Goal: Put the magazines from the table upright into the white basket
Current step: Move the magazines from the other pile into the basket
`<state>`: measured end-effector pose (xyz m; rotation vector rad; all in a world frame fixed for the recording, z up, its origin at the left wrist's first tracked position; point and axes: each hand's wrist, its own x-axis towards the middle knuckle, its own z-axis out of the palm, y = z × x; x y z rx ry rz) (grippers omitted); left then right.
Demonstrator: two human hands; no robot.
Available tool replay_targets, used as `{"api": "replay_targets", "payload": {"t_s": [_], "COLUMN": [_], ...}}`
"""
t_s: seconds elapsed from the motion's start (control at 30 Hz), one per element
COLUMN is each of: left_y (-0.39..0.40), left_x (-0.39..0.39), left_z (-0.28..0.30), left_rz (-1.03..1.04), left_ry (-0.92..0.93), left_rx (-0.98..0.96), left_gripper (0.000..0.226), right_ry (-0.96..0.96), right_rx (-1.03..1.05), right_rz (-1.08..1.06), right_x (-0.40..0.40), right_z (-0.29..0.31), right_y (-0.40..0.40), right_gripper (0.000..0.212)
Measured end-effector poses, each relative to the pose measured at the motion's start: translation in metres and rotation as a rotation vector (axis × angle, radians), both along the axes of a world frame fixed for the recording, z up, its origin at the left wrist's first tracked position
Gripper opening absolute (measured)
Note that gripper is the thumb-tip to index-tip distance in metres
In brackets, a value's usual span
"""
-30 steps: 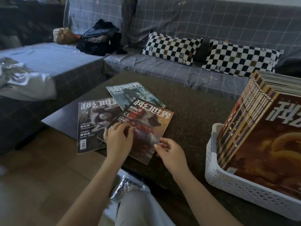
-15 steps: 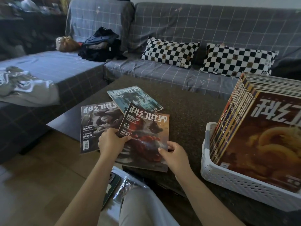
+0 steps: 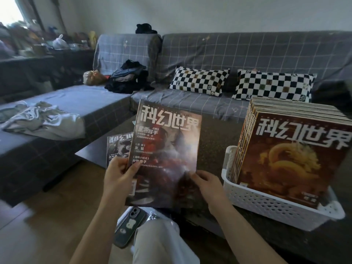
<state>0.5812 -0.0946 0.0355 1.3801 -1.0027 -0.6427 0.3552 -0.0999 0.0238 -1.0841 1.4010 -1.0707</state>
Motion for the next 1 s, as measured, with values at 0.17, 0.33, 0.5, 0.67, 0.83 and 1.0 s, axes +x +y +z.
{"api": "replay_targets", "payload": {"t_s": [0.17, 0.33, 0.5, 0.67, 0.83, 1.0], "left_y": [0.021, 0.031, 0.023, 0.012, -0.005, -0.023], "left_x": [-0.014, -0.049, -0.102, -0.153, -0.201, -0.234], "left_z": [0.036, 0.062, 0.071, 0.07, 0.064, 0.054], "left_rz": [-0.122, -0.324, -0.438, -0.564, -0.619, -0.48], "left_ry": [0.187, 0.33, 0.378, 0.382, 0.35, 0.034], "left_rx": [-0.083, -0.155, -0.186, -0.164, -0.117, -0.074], "left_gripper": [0.017, 0.027, 0.024, 0.032, 0.023, 0.014], "right_ry": [0.054, 0.068, 0.086, 0.037, 0.107, 0.181], "right_rx": [-0.254, -0.411, -0.516, -0.503, -0.449, -0.391], "right_rz": [-0.026, -0.099, -0.224, -0.309, -0.464, -0.576], "right_x": [-0.021, -0.061, -0.108, -0.153, -0.19, -0.217], "right_z": [0.025, 0.048, 0.065, 0.071, 0.074, 0.068], "right_y": [0.022, 0.044, 0.062, 0.074, 0.078, 0.071], "right_gripper": [0.009, 0.014, 0.009, 0.021, 0.014, 0.019]}}
